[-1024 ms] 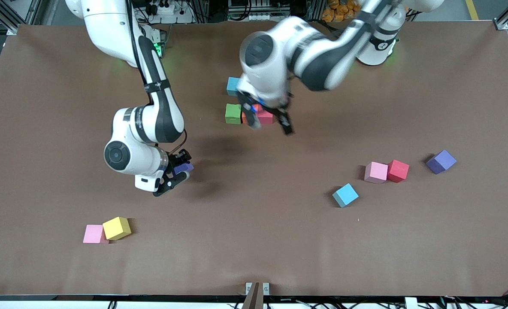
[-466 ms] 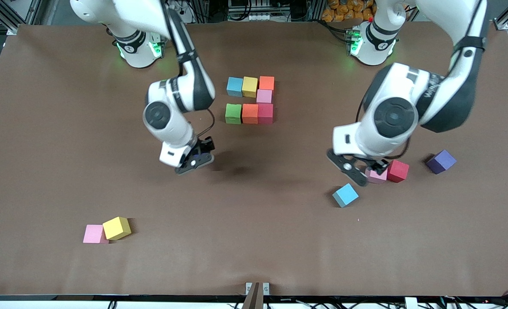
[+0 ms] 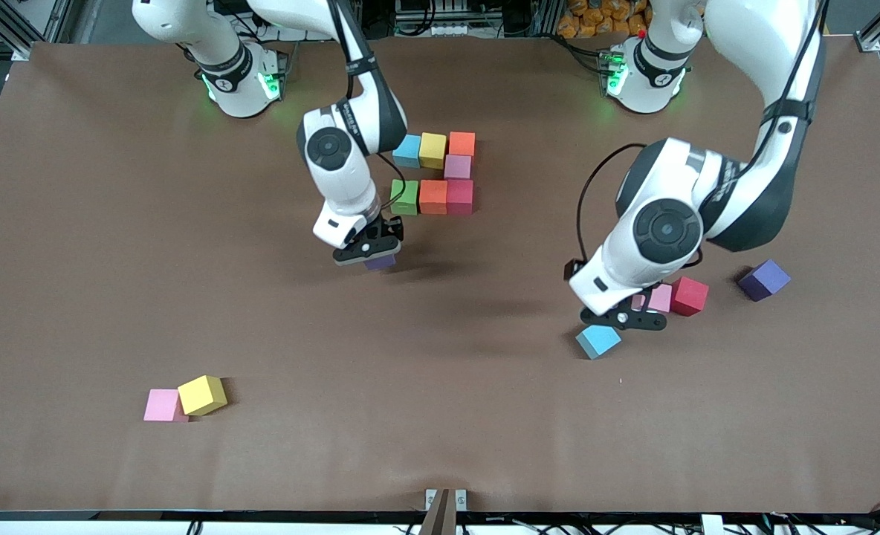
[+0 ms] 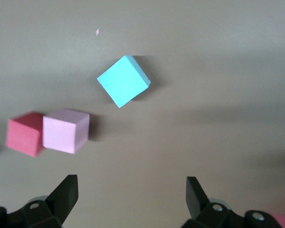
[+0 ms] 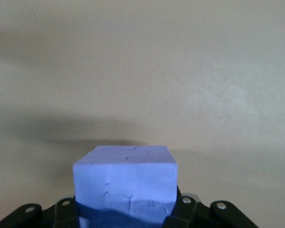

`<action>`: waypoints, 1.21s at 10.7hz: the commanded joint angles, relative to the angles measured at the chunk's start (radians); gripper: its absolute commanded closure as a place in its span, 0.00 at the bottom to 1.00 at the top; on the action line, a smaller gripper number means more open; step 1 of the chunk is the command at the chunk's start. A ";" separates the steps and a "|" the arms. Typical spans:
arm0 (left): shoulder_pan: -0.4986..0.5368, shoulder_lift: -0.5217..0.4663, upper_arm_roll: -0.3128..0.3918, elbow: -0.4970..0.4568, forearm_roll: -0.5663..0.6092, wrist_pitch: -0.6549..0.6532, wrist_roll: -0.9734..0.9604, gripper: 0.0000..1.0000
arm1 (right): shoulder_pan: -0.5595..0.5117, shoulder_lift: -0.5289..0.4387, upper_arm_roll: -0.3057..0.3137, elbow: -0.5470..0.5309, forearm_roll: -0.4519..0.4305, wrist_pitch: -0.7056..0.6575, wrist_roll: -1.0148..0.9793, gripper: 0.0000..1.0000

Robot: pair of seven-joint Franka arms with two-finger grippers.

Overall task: Form number 2 with 11 blocks
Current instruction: 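Lower the purple cube toward the row while the left gripper reaches the cyan cube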

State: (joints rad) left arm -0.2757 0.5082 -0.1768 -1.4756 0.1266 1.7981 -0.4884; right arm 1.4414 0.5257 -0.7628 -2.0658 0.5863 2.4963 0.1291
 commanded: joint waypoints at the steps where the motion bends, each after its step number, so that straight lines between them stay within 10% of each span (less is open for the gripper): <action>1: -0.011 0.050 0.025 0.008 -0.015 0.027 -0.123 0.00 | 0.053 -0.032 -0.018 -0.054 0.010 0.024 0.107 0.86; 13: 0.099 0.185 0.025 0.005 0.013 0.314 -0.284 0.00 | 0.180 0.037 -0.001 -0.131 0.026 0.210 0.325 0.87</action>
State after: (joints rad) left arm -0.1752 0.6864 -0.1414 -1.4747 0.1340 2.0858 -0.7062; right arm 1.5927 0.5549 -0.7566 -2.1745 0.5863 2.6726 0.4375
